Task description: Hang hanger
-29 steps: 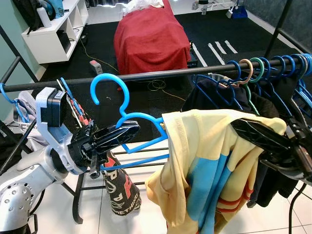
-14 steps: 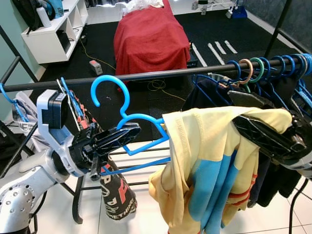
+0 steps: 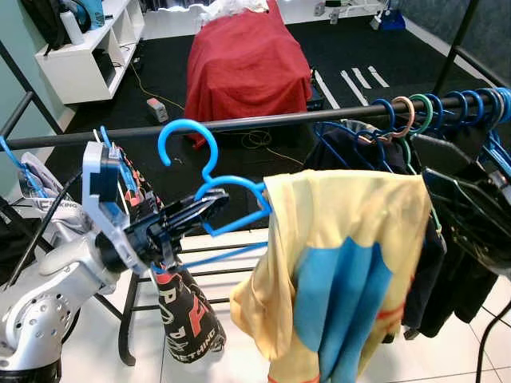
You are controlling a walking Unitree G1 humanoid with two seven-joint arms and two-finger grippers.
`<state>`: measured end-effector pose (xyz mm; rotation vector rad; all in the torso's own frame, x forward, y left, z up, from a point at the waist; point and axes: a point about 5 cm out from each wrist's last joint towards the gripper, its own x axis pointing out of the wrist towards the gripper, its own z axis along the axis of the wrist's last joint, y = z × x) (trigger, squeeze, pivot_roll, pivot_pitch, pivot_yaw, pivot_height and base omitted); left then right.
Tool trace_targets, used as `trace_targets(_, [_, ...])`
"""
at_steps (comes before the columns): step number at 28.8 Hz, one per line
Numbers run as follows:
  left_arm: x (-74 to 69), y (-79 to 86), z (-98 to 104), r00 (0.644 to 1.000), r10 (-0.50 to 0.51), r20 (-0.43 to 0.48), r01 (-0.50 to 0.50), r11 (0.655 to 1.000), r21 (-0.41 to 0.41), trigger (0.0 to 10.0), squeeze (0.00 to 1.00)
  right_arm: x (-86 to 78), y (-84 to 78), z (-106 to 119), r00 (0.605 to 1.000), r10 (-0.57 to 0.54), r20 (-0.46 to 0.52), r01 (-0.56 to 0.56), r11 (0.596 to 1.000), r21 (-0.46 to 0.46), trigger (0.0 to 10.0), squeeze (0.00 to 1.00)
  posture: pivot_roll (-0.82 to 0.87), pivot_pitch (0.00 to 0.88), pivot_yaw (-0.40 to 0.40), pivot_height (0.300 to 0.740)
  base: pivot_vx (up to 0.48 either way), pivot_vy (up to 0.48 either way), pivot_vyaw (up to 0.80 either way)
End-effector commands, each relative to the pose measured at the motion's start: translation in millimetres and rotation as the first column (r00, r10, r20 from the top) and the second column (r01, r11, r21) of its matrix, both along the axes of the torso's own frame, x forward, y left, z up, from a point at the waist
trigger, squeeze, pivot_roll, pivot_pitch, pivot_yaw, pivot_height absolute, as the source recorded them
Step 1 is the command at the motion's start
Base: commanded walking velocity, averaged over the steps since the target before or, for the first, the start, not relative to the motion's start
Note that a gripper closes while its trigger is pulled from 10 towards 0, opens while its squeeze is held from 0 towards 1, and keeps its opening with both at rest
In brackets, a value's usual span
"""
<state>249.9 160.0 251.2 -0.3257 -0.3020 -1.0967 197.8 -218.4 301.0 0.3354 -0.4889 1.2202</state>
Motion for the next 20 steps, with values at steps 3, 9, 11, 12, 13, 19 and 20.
trace_targets(3, [3.8, 7.3, 6.5, 0.998, 0.061, 0.034, -0.060, 0.997, -0.047, 1.4, 0.00, -4.4, 1.6, 2.3, 1.000, 0.004, 0.018, -0.004, 1.000, -0.005, 10.0, 0.00, -0.08, 0.132, 0.080, 0.740, 0.000, 0.000, 0.00])
trace_targets(9, [7.1, 16.3, 11.6, 0.994, 0.103, 0.043, -0.098, 0.990, -0.105, 1.2, 0.00, 0.2, -28.5, 7.2, 0.982, -0.189, 0.025, 0.186, 0.980, 0.074, 10.0, 0.00, -0.09, 0.131, 0.080, 0.740, 0.000, 0.000, 0.00])
trace_targets(11, [7.4, 18.4, 12.5, 0.993, 0.110, 0.045, -0.104, 0.988, -0.115, 1.2, 0.00, -0.5, -35.3, 8.0, 0.975, -0.222, 0.026, 0.219, 0.972, 0.085, 10.0, 0.00, -0.09, 0.131, 0.080, 0.740, 0.000, 0.000, 0.00])
trace_targets(12, [7.4, 18.4, 12.5, 0.993, 0.110, 0.045, -0.104, 0.988, -0.115, 1.2, 0.00, -0.5, -35.3, 8.0, 0.975, -0.222, 0.026, 0.219, 0.972, 0.085, 10.0, 0.00, -0.09, 0.131, 0.080, 0.740, 0.000, 0.000, 0.00])
trace_targets(13, [6.5, 21.0, 14.0, 0.993, 0.103, 0.052, -0.096, 0.988, -0.123, 1.4, 0.00, -3.0, -42.9, 10.0, 0.968, -0.251, 0.031, 0.246, 0.964, 0.105, 10.0, 0.00, -0.09, 0.133, 0.083, 0.740, 0.000, 0.000, 0.00])
trace_targets(19, [0.2, 22.5, 17.3, 0.996, 0.032, 0.080, -0.023, 0.994, -0.109, 2.0, 0.00, -8.3, -54.6, 9.3, 0.962, -0.272, 0.018, 0.268, 0.955, 0.131, 10.0, 0.00, -0.10, 0.131, 0.084, 0.740, 0.000, 0.000, 0.00])
trace_targets(20, [-0.5, 22.3, 18.0, 0.996, 0.022, 0.085, -0.013, 0.994, -0.109, 2.0, 0.00, -8.3, -54.5, 3.7, 0.964, -0.267, -0.001, 0.266, 0.959, 0.101, 10.0, 0.00, -0.09, 0.129, 0.082, 0.740, 0.000, 0.000, 0.00])
